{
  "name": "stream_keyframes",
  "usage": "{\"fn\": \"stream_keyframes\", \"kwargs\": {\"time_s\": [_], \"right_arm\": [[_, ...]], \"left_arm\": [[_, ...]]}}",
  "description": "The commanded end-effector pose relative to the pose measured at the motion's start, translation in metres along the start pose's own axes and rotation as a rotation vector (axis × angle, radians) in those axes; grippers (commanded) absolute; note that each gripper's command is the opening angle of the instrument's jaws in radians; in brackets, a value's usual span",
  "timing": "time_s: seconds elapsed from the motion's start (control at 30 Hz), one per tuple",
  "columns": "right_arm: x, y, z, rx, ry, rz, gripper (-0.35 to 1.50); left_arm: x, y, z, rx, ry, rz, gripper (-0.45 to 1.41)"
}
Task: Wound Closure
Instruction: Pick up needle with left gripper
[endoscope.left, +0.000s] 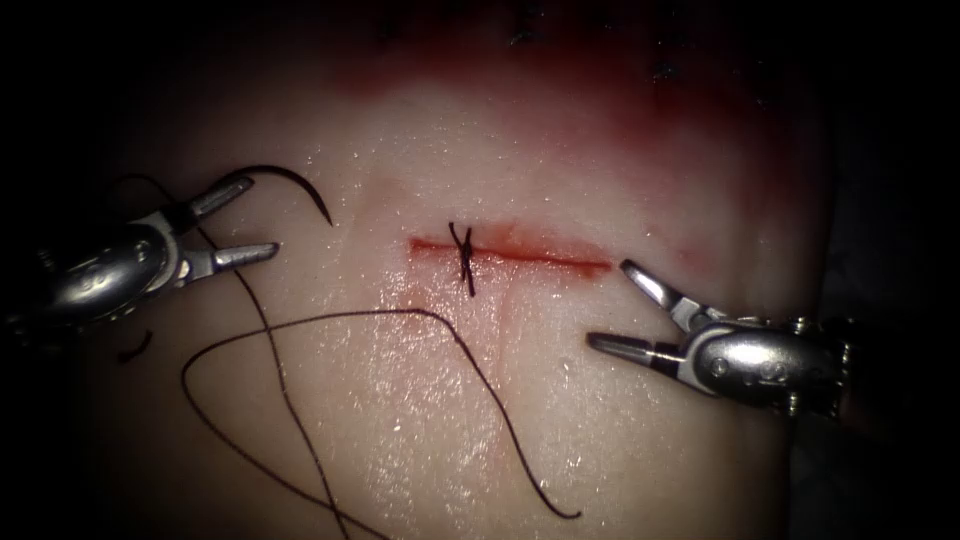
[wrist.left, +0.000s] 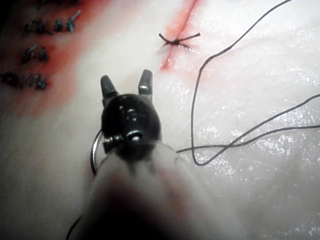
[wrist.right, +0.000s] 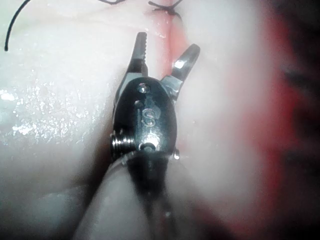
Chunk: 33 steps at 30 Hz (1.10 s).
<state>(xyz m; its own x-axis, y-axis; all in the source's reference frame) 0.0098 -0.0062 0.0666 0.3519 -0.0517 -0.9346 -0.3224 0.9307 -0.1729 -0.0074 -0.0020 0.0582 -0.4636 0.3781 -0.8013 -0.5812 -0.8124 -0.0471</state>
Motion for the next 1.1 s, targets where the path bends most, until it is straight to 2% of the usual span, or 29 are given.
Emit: {"fn": "stream_keyframes", "kwargs": {"time_s": [0.03,0.3,0.53,0.83,1.1], "right_arm": [[-0.0002,0.0,0.0005,0.003,0.001,0.001,1.4],[0.0004,0.0005,-0.0002,0.001,-0.013,0.008,1.38],[0.001,0.0014,-0.0005,0.033,-0.041,0.008,1.41],[0.0012,0.0015,-0.0005,0.033,-0.042,0.004,1.41],[0.0013,0.0015,-0.0005,0.033,-0.043,0.005,1.43]], "left_arm": [[-0.0002,-0.0003,0.0013,0.008,-0.019,0.037,0.69],[-0.0024,-0.0019,0.0037,0.094,-0.173,0.29,0.69],[-0.0039,-0.0018,0.0054,0.069,-0.256,0.468,0.68],[-0.0043,-0.0014,0.0071,0.085,-0.317,0.625,0.65],[-0.0052,-0.0016,0.0088,0.082,-0.35,0.665,0.61]]}}
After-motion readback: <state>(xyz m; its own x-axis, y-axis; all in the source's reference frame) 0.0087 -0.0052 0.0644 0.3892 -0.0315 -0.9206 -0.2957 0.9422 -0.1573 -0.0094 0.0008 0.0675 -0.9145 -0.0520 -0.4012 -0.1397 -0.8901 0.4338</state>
